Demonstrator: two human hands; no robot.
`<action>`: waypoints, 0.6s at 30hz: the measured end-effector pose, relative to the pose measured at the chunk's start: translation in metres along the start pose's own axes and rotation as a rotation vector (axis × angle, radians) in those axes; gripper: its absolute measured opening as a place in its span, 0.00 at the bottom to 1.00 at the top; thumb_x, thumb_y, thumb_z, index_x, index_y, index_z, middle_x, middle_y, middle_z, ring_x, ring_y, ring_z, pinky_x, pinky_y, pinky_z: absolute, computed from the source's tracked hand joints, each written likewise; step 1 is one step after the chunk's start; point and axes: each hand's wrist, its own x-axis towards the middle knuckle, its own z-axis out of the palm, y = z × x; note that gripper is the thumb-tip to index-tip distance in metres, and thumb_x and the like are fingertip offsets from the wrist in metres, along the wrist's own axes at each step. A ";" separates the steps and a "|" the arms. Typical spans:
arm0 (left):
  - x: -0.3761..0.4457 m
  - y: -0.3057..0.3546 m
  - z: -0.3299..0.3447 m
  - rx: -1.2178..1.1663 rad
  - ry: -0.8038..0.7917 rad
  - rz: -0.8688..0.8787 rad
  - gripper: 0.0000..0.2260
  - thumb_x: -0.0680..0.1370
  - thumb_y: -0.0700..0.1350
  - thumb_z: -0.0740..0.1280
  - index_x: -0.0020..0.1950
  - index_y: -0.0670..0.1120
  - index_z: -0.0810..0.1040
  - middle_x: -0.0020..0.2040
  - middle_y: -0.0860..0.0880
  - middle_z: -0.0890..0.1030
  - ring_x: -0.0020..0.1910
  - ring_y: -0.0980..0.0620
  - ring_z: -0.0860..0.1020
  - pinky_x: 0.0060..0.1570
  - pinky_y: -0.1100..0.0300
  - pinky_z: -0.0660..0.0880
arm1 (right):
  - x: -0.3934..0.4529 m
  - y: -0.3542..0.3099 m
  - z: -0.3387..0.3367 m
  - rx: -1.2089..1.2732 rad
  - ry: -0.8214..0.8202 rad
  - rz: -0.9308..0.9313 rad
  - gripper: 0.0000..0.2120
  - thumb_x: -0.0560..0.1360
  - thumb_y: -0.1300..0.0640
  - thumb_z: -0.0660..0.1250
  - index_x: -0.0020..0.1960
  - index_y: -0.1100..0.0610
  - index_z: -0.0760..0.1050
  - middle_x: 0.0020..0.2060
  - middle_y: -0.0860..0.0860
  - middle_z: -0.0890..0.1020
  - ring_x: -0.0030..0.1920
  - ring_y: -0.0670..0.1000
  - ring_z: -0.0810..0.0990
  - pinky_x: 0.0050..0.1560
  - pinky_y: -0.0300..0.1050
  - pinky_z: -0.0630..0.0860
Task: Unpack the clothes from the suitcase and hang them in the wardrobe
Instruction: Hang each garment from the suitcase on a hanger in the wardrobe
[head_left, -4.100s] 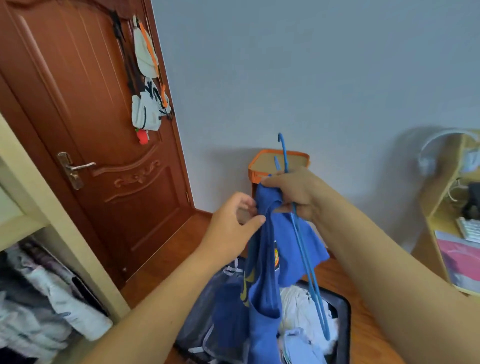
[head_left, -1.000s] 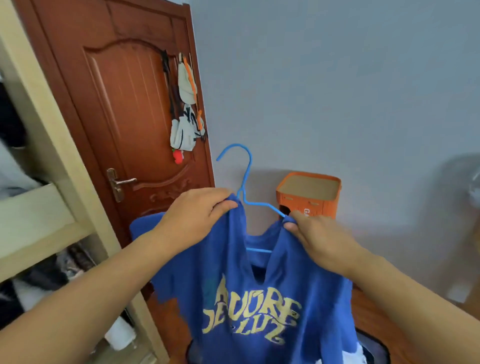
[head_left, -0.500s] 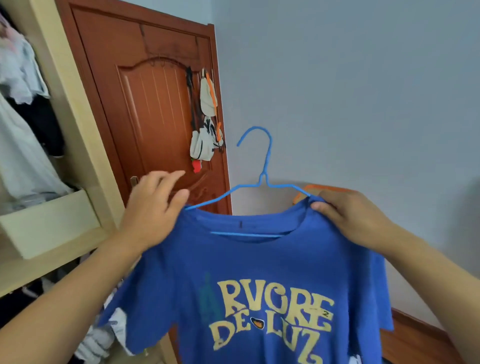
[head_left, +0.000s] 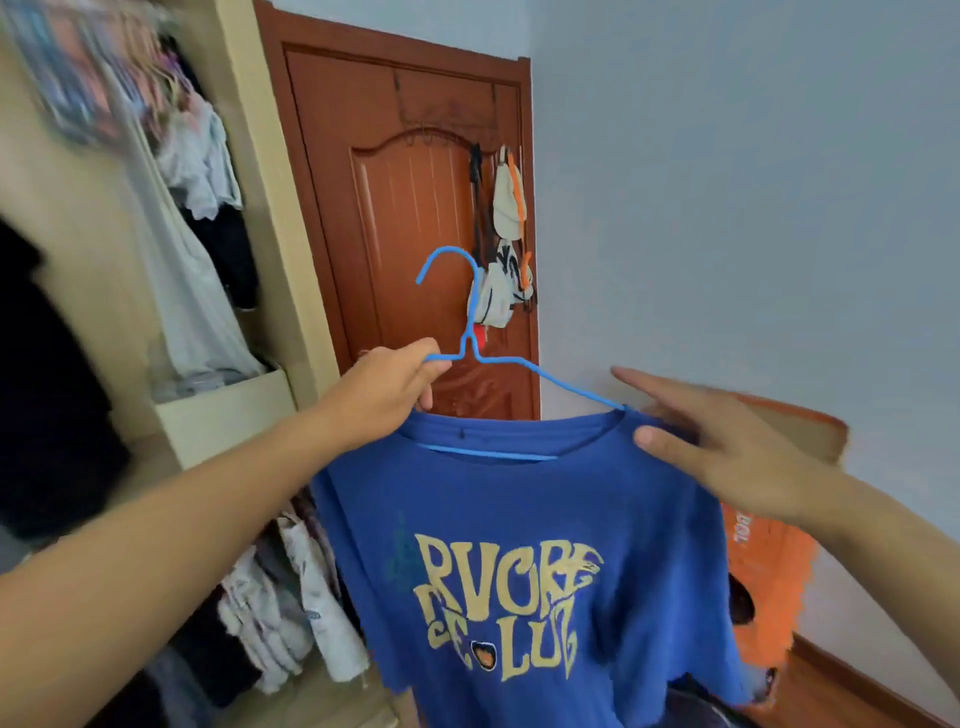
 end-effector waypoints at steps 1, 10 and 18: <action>0.005 -0.012 -0.013 -0.004 -0.001 -0.019 0.14 0.86 0.51 0.58 0.41 0.51 0.70 0.35 0.53 0.83 0.36 0.58 0.80 0.43 0.54 0.75 | 0.011 -0.013 0.006 0.042 -0.050 -0.033 0.25 0.79 0.45 0.65 0.72 0.29 0.63 0.64 0.47 0.80 0.62 0.45 0.79 0.64 0.46 0.75; 0.034 -0.128 -0.197 0.097 0.238 -0.291 0.12 0.87 0.49 0.56 0.47 0.46 0.71 0.46 0.45 0.81 0.46 0.43 0.78 0.44 0.53 0.69 | 0.180 -0.184 0.071 0.240 -0.260 -0.215 0.20 0.83 0.59 0.61 0.59 0.34 0.80 0.58 0.44 0.84 0.61 0.49 0.81 0.68 0.52 0.73; -0.046 -0.295 -0.387 0.639 0.469 -0.545 0.31 0.80 0.53 0.65 0.81 0.53 0.57 0.76 0.42 0.61 0.74 0.37 0.61 0.71 0.46 0.64 | 0.361 -0.371 0.195 -0.133 0.155 -0.406 0.29 0.78 0.70 0.54 0.70 0.47 0.76 0.61 0.55 0.81 0.60 0.58 0.78 0.48 0.41 0.68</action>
